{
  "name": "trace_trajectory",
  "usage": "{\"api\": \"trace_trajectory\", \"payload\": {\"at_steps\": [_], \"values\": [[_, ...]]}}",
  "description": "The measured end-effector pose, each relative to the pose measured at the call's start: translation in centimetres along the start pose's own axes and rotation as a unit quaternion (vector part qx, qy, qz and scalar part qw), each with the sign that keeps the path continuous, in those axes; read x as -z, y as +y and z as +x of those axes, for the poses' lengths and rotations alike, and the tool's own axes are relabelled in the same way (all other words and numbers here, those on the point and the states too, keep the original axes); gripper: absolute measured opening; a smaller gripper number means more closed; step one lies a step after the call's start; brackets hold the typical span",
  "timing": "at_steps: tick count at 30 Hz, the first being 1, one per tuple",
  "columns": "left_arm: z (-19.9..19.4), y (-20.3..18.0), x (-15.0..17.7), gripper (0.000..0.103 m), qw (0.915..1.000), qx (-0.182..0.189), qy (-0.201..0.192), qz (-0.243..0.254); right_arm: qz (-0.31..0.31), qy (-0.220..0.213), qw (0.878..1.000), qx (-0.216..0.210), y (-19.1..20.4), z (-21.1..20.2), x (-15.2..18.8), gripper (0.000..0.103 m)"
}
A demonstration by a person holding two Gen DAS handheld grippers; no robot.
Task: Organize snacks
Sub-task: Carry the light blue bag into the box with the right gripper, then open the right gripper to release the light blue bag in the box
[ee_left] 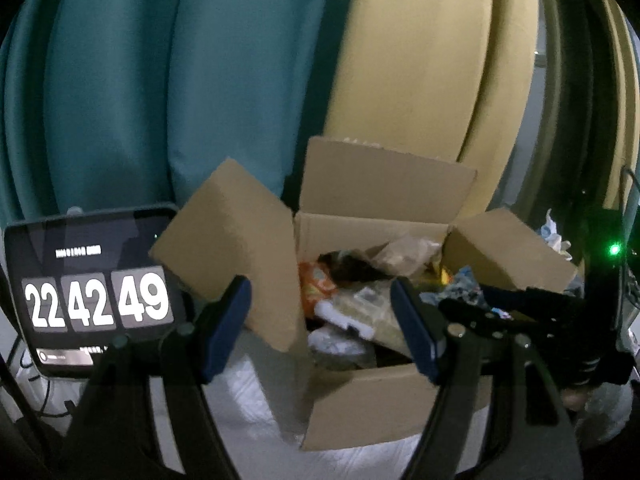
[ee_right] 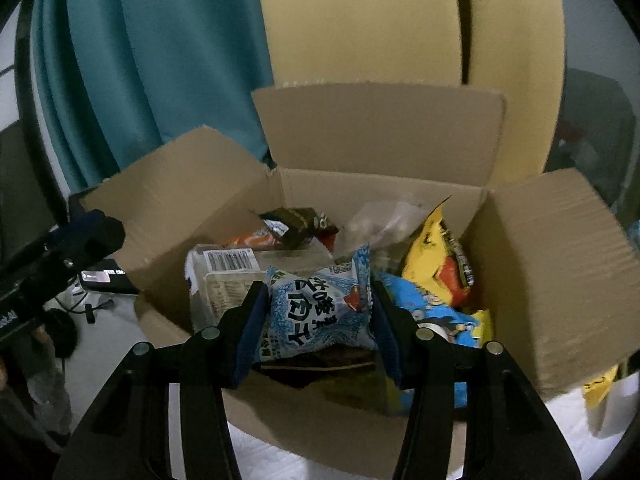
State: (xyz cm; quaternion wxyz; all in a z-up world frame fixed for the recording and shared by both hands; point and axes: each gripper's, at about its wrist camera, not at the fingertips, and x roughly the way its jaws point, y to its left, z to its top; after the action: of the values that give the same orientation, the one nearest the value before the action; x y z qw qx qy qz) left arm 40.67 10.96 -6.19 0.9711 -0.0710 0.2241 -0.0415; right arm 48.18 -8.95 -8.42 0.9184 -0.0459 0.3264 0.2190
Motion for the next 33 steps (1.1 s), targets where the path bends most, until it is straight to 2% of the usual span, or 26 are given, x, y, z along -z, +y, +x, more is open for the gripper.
{"api": "trace_trajectory", "payload": {"at_steps": [5, 10, 15, 18, 21, 23, 28, 29, 31, 33], "values": [[0.5, 0.1, 0.8, 0.073, 1.0000, 0.002, 0.006, 0.003, 0.009, 0.015, 1.000, 0.002, -0.5, 2.2, 0.8, 0.054], [0.9, -0.5, 0.8, 0.073, 0.9999, 0.004, 0.008, 0.009, 0.012, 0.020, 0.999, 0.024, -1.4, 3.3, 1.1, 0.054], [1.7, -1.5, 0.3, 0.073, 0.9997, 0.004, 0.014, 0.021, 0.015, 0.019, 0.999, 0.043, -2.2, 3.3, 1.2, 0.054], [2.1, -1.8, 0.2, 0.073, 0.9995, 0.003, 0.020, 0.025, 0.026, 0.025, 0.999, 0.035, -2.6, 3.4, 1.3, 0.054], [2.0, -1.9, 0.2, 0.073, 0.9995, 0.004, 0.024, 0.020, 0.030, 0.024, 0.999, 0.027, -2.7, 3.0, 1.2, 0.059], [1.7, -2.1, 0.1, 0.073, 0.9996, 0.004, 0.022, 0.019, 0.030, 0.023, 0.999, 0.028, -2.7, 2.7, 1.1, 0.067], [0.6, -2.7, 0.1, 0.074, 0.9994, 0.006, 0.023, 0.024, 0.031, 0.016, 0.999, 0.031, -2.6, 1.2, 1.0, 0.071], [0.4, -2.8, 0.1, 0.075, 0.9994, 0.005, 0.023, 0.025, 0.031, 0.015, 0.999, 0.034, -2.5, 0.8, 1.0, 0.071], [-0.3, -3.3, 0.3, 0.090, 0.9993, 0.006, 0.024, 0.027, 0.031, 0.011, 0.999, 0.036, -2.5, -0.2, 1.0, 0.071], [-1.2, -3.6, 0.5, 0.092, 0.9994, 0.007, 0.021, 0.027, 0.030, 0.010, 0.999, 0.040, -2.4, -0.9, 1.1, 0.071]]}}
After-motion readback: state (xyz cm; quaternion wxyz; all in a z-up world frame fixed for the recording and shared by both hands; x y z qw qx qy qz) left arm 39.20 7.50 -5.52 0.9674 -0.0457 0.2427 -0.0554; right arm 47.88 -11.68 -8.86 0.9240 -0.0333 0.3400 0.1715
